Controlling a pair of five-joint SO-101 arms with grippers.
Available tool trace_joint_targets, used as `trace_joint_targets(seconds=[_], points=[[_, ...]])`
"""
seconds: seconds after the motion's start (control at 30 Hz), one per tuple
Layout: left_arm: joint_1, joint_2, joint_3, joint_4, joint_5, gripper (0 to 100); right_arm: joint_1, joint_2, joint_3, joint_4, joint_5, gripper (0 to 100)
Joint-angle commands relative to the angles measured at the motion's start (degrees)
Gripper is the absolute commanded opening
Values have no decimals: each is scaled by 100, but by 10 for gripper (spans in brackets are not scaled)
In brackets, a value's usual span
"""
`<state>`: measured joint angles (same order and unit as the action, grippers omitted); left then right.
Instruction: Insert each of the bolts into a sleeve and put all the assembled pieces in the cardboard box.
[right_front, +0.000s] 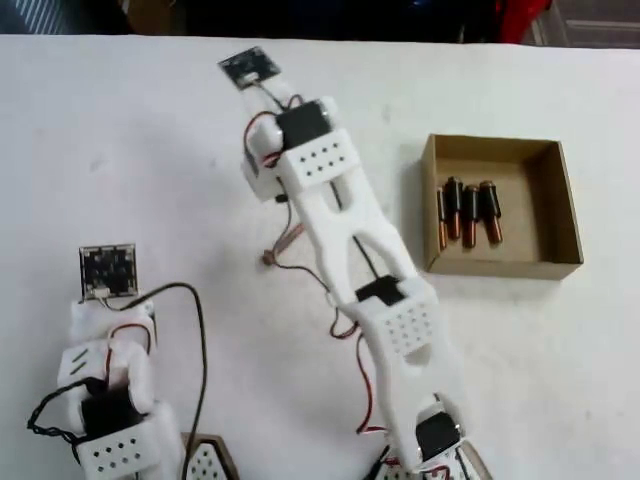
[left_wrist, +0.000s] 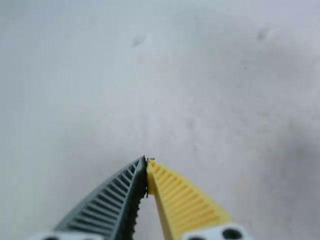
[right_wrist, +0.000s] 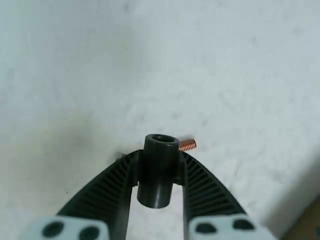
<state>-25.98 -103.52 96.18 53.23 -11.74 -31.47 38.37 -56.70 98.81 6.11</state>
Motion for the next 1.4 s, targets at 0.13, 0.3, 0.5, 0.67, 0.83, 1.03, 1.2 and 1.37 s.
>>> trace_joint_targets(seconds=[0.13, 0.3, 0.5, 0.67, 0.83, 1.03, 1.2, 1.37], points=[[110, -4, -202, -18, -70, 24, 426, -1640, 1626, 251, 88, 17], [127, -4, -202, -18, -70, 24, 725, -2176, 2462, 251, 1081, 17], [268, -4, -141, -18, -70, 24, 1033, -2976, 3508, 242, 1240, 17], [268, -4, -114, -123, -70, 24, 1042, -3899, 4712, -163, 1248, 18], [268, -4, -114, -123, -70, 24, 1042, -5174, 6242, -884, 1248, 18], [268, -4, -114, -123, -70, 24, 1024, -6246, 7833, -1789, 1248, 17], [268, -4, -114, -105, -70, 24, 1015, -6352, 8642, -2431, 1248, 17], [268, -4, -105, -105, -70, 24, 1007, -6352, 9398, -3292, 1248, 18]])
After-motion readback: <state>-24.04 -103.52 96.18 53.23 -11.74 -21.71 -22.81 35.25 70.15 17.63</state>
